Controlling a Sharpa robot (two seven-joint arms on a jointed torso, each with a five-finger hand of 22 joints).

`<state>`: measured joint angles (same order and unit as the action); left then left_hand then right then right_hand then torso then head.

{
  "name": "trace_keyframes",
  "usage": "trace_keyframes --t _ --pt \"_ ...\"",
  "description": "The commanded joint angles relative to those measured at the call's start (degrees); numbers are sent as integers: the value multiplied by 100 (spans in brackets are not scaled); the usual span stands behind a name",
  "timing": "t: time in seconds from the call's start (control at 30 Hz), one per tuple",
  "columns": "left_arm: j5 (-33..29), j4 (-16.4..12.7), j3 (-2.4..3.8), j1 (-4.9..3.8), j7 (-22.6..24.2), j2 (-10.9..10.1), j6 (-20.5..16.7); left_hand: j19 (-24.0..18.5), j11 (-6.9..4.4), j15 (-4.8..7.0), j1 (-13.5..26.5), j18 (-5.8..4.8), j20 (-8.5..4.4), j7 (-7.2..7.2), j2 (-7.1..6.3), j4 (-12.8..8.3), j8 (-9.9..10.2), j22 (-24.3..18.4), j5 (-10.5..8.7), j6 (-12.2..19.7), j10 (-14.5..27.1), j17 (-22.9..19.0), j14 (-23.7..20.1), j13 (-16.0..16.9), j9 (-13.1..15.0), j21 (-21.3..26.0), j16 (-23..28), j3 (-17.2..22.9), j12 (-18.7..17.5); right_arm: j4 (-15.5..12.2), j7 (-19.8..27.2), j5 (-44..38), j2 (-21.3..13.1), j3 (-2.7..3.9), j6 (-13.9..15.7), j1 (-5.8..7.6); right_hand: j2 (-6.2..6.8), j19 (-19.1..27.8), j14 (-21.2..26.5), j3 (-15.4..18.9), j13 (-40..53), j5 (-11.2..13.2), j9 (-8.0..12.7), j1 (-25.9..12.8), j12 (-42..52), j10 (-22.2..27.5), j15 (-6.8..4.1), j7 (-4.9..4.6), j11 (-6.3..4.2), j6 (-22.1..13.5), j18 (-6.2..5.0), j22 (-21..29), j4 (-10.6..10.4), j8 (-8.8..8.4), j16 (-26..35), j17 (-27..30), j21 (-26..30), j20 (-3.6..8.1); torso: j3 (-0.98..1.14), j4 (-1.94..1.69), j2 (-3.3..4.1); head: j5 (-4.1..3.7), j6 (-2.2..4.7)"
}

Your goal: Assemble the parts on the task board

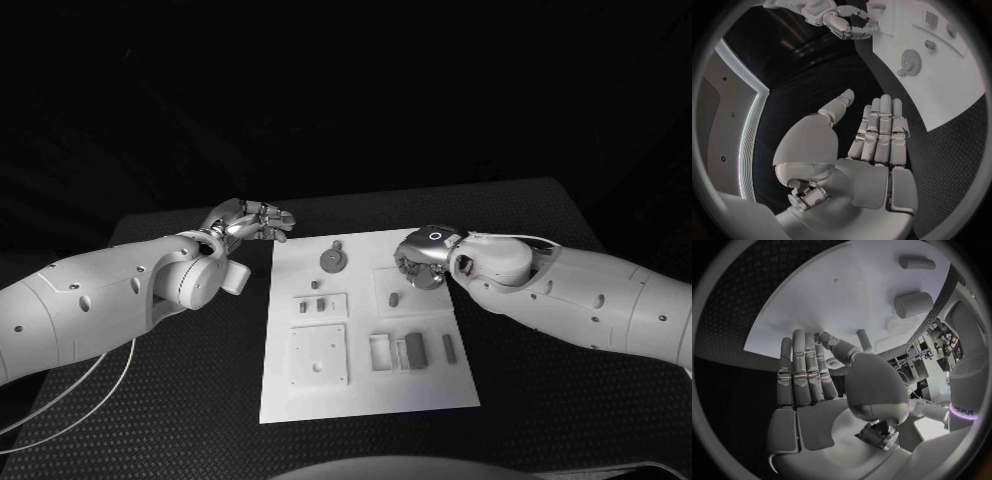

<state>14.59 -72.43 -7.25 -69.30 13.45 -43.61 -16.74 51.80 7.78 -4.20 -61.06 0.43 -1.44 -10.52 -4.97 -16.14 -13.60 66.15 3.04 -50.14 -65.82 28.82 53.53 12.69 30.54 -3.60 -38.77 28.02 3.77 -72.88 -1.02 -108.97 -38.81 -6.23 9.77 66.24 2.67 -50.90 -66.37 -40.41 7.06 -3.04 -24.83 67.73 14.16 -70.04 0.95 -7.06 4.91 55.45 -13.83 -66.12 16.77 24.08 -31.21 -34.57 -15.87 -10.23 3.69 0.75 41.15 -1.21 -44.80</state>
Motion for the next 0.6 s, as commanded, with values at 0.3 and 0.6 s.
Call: trace_keyframes --t 0.3,0.6 --pt "-37 -13 6 -10 17 12 16 -10 7 -2 2 -25 4 1 -14 -12 -27 -21 -10 53 47 19 59 -7 -11 -17 46 -25 1 -86 -80 -81 -27 -59 98 -104 72 -89 -50 -78 48 16 -95 227 -86 -101 -14 40 -15 95 -117 -74 -6 61 31 -186 -31 5 0 4 -2 8 3" --pt "-37 14 6 -10 14 15 9 -7 11 -2 -1 -26 5 -3 -15 -9 -25 -30 -10 64 57 28 64 -8 -14 -18 55 -23 2 -136 -152 -80 -68 -56 309 -103 95 -120 -73 -88 78 16 -126 253 -102 -136 -27 50 -27 113 -117 -98 -7 69 38 -244 -39 16 1 -4 0 11 20"
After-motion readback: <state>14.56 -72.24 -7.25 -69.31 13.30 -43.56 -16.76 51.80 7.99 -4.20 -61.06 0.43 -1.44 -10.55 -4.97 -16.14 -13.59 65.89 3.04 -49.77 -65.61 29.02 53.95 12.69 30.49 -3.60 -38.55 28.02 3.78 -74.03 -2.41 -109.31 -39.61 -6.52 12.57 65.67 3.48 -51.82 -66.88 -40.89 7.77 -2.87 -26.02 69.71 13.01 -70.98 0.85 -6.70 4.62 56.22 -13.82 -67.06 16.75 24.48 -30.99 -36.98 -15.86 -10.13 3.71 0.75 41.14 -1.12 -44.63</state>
